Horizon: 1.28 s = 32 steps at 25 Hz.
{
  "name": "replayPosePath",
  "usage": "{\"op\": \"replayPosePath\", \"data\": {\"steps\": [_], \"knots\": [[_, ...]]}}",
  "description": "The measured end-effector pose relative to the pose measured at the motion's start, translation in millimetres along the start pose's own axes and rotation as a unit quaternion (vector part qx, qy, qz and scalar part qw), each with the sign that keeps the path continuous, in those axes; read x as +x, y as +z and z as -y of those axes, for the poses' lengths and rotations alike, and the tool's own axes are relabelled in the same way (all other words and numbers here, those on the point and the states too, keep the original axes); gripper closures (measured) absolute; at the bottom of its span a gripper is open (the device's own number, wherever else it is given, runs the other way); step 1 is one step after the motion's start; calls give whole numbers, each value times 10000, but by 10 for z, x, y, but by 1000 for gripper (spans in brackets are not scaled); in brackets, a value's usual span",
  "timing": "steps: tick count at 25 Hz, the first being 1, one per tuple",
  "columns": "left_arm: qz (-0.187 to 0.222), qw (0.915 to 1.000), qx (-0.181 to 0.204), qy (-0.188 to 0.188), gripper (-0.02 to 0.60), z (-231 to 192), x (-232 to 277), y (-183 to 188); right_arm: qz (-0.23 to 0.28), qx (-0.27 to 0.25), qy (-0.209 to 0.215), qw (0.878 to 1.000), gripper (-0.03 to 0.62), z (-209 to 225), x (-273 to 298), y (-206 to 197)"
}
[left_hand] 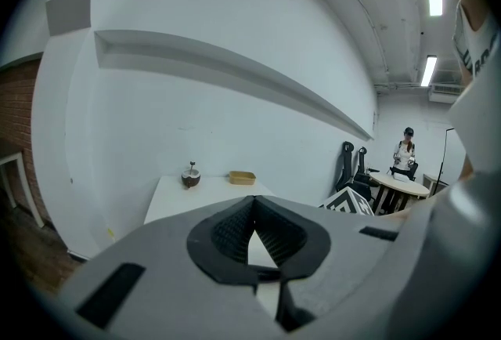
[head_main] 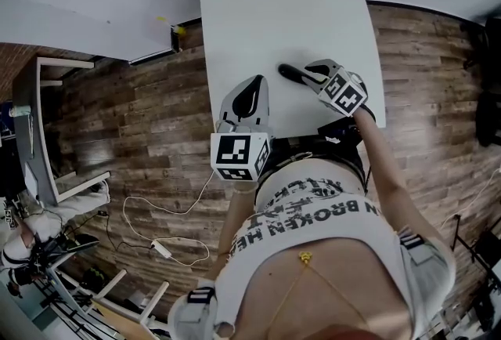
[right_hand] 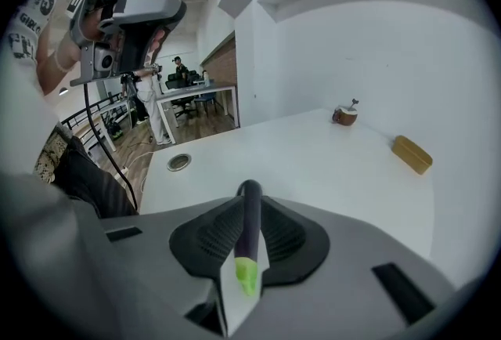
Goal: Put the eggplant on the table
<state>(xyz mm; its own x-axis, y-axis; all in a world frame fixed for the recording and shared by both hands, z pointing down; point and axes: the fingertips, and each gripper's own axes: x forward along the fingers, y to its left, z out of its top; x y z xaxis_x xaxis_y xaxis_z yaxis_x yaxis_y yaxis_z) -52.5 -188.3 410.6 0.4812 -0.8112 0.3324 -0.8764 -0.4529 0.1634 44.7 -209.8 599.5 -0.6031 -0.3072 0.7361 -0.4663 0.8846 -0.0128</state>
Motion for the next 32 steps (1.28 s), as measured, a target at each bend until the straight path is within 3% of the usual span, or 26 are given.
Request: {"op": "replayPosePath", "data": {"steps": [5, 19, 32], "knots": [[-31, 9998, 64, -159, 575, 91, 66, 17, 265, 31, -124, 9996, 579, 17, -189, 107], [-120, 9990, 62, -433, 575, 317, 199, -61, 1018, -254, -300, 9940, 586, -72, -669, 314], [46, 9978, 117, -649, 575, 573, 239, -7, 2467, -439, -202, 9679, 586, -256, -1313, 846]]}}
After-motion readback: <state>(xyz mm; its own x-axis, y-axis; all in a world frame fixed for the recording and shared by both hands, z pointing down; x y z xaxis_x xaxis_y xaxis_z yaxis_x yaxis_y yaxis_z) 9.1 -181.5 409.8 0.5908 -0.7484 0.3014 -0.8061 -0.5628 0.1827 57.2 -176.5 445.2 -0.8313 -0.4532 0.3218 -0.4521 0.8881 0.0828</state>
